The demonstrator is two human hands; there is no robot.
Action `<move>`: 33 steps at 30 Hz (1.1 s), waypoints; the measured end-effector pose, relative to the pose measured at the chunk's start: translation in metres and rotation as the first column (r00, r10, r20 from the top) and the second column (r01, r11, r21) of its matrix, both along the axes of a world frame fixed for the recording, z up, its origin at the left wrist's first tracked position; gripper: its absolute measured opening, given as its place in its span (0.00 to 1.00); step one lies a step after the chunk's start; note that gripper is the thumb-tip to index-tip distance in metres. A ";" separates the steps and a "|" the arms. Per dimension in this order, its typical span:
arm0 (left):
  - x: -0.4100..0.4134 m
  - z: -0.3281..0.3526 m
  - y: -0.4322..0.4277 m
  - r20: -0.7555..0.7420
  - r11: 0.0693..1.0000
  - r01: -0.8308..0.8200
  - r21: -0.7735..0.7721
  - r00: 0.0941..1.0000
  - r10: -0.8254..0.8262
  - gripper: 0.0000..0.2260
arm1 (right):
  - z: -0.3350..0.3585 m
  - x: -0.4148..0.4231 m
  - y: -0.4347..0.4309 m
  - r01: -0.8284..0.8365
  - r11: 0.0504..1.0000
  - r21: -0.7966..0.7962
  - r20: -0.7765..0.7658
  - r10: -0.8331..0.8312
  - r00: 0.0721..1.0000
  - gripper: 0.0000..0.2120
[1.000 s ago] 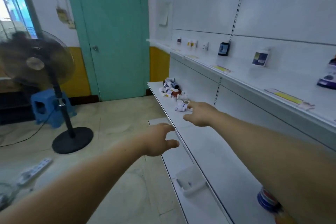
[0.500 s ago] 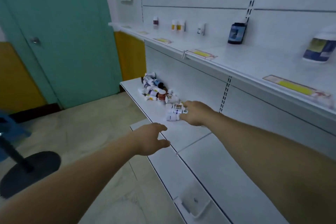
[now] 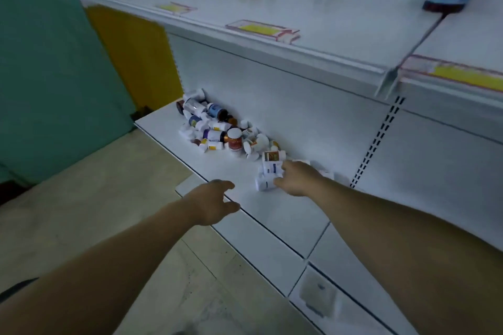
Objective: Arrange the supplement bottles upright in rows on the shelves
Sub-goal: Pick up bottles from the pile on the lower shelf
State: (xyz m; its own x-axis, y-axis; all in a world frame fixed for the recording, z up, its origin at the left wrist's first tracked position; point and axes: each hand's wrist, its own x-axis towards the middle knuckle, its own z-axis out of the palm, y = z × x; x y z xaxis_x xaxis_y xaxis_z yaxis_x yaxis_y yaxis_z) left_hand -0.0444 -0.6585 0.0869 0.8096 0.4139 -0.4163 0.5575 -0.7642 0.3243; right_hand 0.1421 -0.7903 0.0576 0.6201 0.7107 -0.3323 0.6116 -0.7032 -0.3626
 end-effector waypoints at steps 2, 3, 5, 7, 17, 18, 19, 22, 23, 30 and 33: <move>0.010 -0.012 0.033 -0.009 0.998 0.065 -0.023 0.998 -0.065 0.27 | -0.017 -0.001 0.012 0.099 0.995 -0.020 -0.029 -0.100 0.995 0.23; 0.015 -0.018 0.048 -0.014 0.994 0.100 -0.035 0.995 -0.101 0.27 | -0.024 -0.003 0.018 0.148 0.989 -0.022 -0.038 -0.149 0.988 0.23; 0.024 -0.027 0.078 -0.027 0.983 0.173 -0.054 0.984 -0.175 0.28 | -0.037 -0.011 0.027 0.260 0.965 -0.016 -0.069 -0.261 0.963 0.24; 0.034 -0.035 0.103 -0.019 0.974 0.213 -0.078 0.976 -0.215 0.28 | -0.046 -0.021 0.036 0.339 0.941 -0.020 -0.087 -0.339 0.937 0.27; 0.137 -0.069 0.147 0.193 0.942 0.334 -0.028 0.927 -0.322 0.28 | -0.076 -0.002 0.067 0.569 0.822 -0.018 -0.234 -0.557 0.797 0.22; 0.149 -0.073 0.148 0.222 0.940 0.339 -0.030 0.919 -0.325 0.29 | -0.080 0.003 0.070 0.620 0.785 -0.006 -0.260 -0.600 0.757 0.23; 0.159 -0.078 0.150 0.237 0.939 0.344 -0.021 0.914 -0.330 0.29 | -0.085 0.007 0.074 0.667 0.745 0.000 -0.287 -0.639 0.714 0.23; 0.187 -0.094 0.155 0.184 0.889 0.427 0.167 0.872 -0.453 0.29 | -0.103 0.014 0.085 0.767 0.641 -0.020 -0.362 -0.720 0.592 0.28; 0.197 -0.098 0.156 0.137 0.841 0.479 0.251 0.843 -0.521 0.28 | -0.109 0.014 0.089 0.797 0.604 -0.034 -0.390 -0.742 0.545 0.30; 0.231 -0.122 0.145 -0.124 0.634 0.543 0.550 0.804 -0.581 0.29 | -0.148 0.005 0.119 0.923 0.383 -0.038 -0.417 -0.845 0.334 0.37; 0.232 -0.136 0.146 -0.124 0.525 0.523 0.671 0.777 -0.617 0.25 | -0.157 0.006 0.128 0.947 0.322 0.006 -0.422 -0.857 0.294 0.33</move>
State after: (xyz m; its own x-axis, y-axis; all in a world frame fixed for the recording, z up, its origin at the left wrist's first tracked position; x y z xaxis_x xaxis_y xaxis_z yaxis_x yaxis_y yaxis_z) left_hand 0.1880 -0.5124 -0.0493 0.9912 -0.0377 -0.1266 -0.0796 -0.9352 -0.3451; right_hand 0.1485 -0.6624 -0.0991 0.8120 -0.1694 -0.5585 -0.5330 -0.6051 -0.5914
